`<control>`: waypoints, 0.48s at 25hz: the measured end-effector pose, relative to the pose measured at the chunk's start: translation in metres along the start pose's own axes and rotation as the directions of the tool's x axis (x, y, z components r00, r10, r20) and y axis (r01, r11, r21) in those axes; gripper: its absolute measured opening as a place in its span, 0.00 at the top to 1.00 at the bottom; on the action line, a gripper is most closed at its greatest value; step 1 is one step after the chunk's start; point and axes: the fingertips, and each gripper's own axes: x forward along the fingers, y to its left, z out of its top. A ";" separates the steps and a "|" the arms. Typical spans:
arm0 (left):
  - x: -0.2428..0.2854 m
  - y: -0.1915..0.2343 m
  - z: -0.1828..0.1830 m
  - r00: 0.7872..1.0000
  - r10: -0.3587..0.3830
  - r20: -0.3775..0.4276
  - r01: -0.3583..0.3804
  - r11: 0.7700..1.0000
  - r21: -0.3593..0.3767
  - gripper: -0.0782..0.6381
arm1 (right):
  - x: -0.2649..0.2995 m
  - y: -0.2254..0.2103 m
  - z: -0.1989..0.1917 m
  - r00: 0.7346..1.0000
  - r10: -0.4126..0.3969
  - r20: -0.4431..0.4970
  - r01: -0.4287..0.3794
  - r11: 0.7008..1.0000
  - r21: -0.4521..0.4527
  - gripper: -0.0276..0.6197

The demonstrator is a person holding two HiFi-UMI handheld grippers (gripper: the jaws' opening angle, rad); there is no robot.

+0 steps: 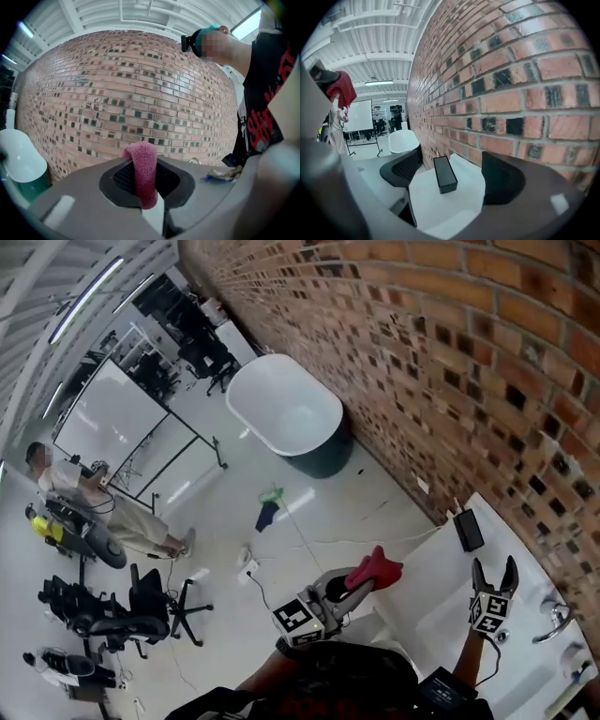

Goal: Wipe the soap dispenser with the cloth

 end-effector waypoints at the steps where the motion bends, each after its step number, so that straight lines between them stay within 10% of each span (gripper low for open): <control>1: 0.002 -0.002 -0.007 1.000 -0.027 -0.008 0.027 0.999 -0.021 0.83 | -0.020 0.001 -0.006 1.000 -0.017 0.004 0.017 1.000 0.007 0.32; 8: 0.066 -0.084 -0.008 0.988 -0.152 -0.017 0.151 0.987 -0.048 0.83 | -0.129 -0.038 -0.022 1.000 -0.009 -0.005 0.009 1.000 0.020 0.37; 12: 0.070 -0.108 -0.024 0.971 -0.232 -0.056 0.229 0.972 -0.058 0.83 | -0.073 -0.040 -0.097 0.975 0.040 -0.218 -0.080 0.981 -0.177 0.36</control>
